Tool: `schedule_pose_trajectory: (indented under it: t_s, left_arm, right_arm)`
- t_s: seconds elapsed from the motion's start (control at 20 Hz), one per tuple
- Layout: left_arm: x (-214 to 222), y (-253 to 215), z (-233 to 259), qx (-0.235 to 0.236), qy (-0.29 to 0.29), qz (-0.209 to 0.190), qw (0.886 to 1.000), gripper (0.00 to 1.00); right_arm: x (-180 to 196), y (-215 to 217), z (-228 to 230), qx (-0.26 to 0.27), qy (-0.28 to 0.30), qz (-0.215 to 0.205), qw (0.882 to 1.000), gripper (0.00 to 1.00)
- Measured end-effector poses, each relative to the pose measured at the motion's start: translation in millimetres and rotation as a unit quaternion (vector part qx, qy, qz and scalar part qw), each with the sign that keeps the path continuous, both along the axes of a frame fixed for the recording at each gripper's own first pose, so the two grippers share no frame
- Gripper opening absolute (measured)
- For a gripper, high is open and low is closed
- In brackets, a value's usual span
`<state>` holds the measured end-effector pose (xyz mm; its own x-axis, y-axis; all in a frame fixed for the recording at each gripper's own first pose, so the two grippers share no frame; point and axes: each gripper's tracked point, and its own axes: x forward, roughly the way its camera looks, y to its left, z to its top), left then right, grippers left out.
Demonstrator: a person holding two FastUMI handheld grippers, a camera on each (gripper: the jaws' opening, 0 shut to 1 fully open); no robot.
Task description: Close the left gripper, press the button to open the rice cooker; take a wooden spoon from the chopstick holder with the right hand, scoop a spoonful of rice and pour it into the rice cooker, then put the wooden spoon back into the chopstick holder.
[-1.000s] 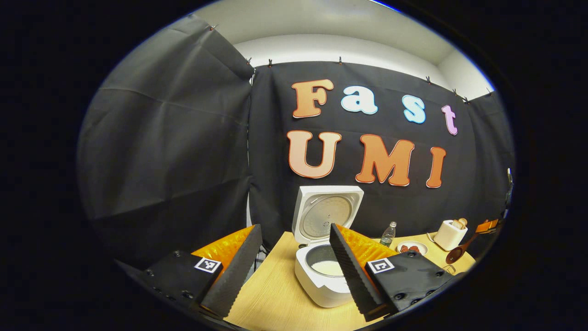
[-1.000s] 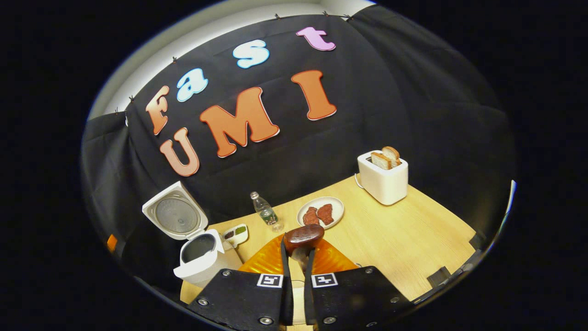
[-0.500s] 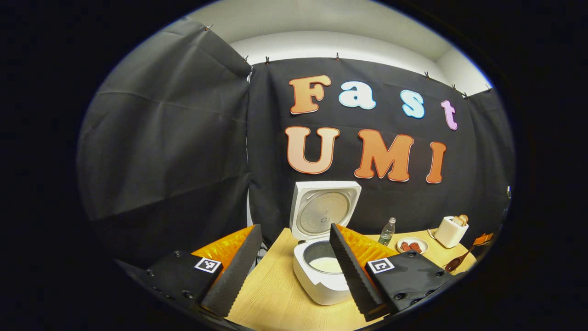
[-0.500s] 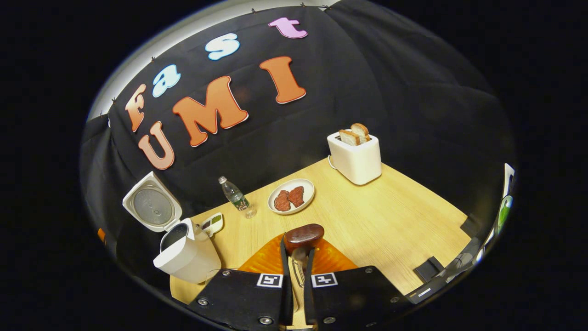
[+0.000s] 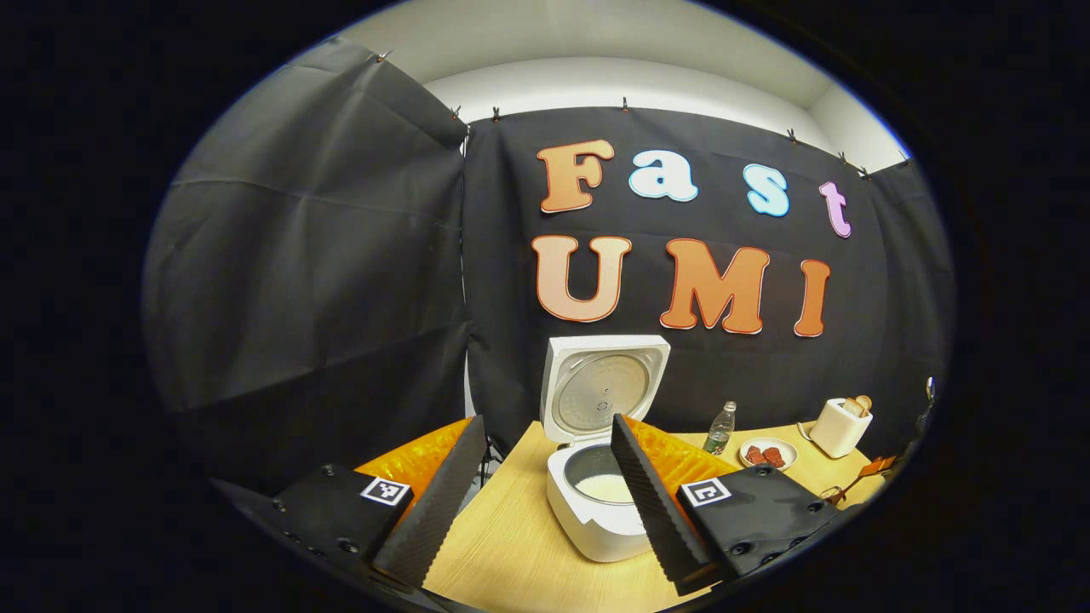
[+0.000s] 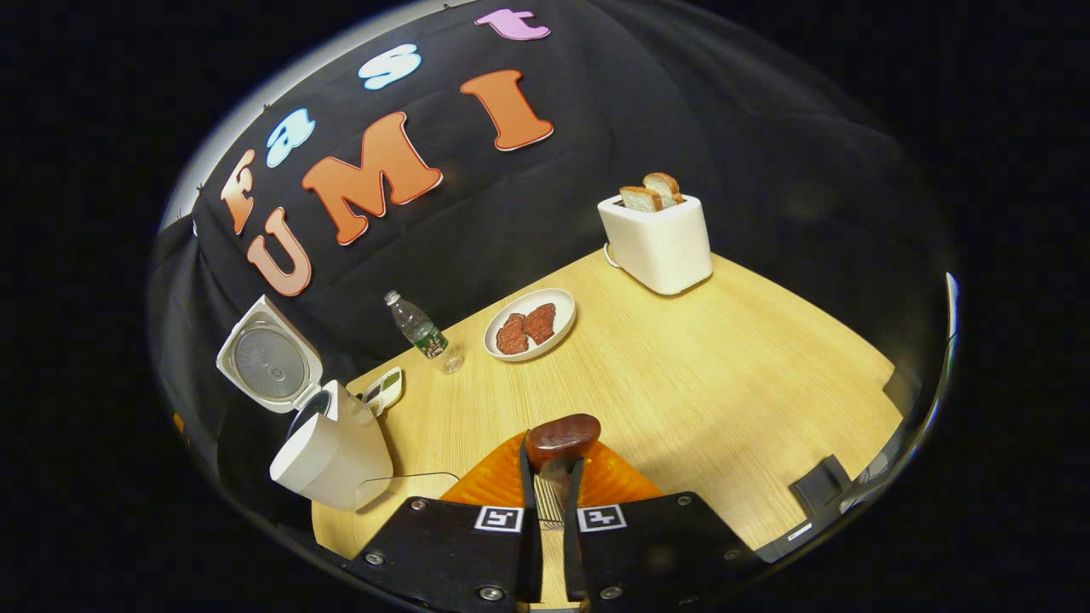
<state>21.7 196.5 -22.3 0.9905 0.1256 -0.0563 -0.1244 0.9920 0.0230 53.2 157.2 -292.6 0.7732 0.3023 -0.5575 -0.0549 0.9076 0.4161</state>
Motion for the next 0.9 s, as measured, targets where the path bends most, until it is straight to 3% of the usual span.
schedule_pose_trajectory:
  t_s: [0.15,0.35,0.5,0.6,0.9]
  left_arm:
    - [0.0,-3.6,1.1,-0.004,-0.001,0.001,1.0,0.99]
    - [10.0,-9.6,7.1,-0.007,-0.003,0.003,1.0,0.99]
    - [24.7,-17.8,23.2,-0.006,-0.018,-0.001,1.0,1.0]
    - [41.8,-22.3,37.9,-0.005,-0.031,-0.002,0.999,0.99]
    - [124.6,-35.5,103.2,0.017,-0.066,-0.004,0.998,0.99]
  right_arm:
    - [4.1,-6.1,-3.9,0.024,0.005,-0.018,1.0,0.15]
    - [2.3,-25.1,-8.4,0.009,0.008,-0.039,0.999,0.33]
    - [-1.5,-42.5,-5.7,-0.019,0.003,-0.053,0.998,0.81]
    - [-7.3,-55.6,-2.8,-0.046,0.0,-0.063,0.997,0.95]
    - [-16.9,-90.5,21.9,-0.092,-0.025,-0.088,0.992,0.95]
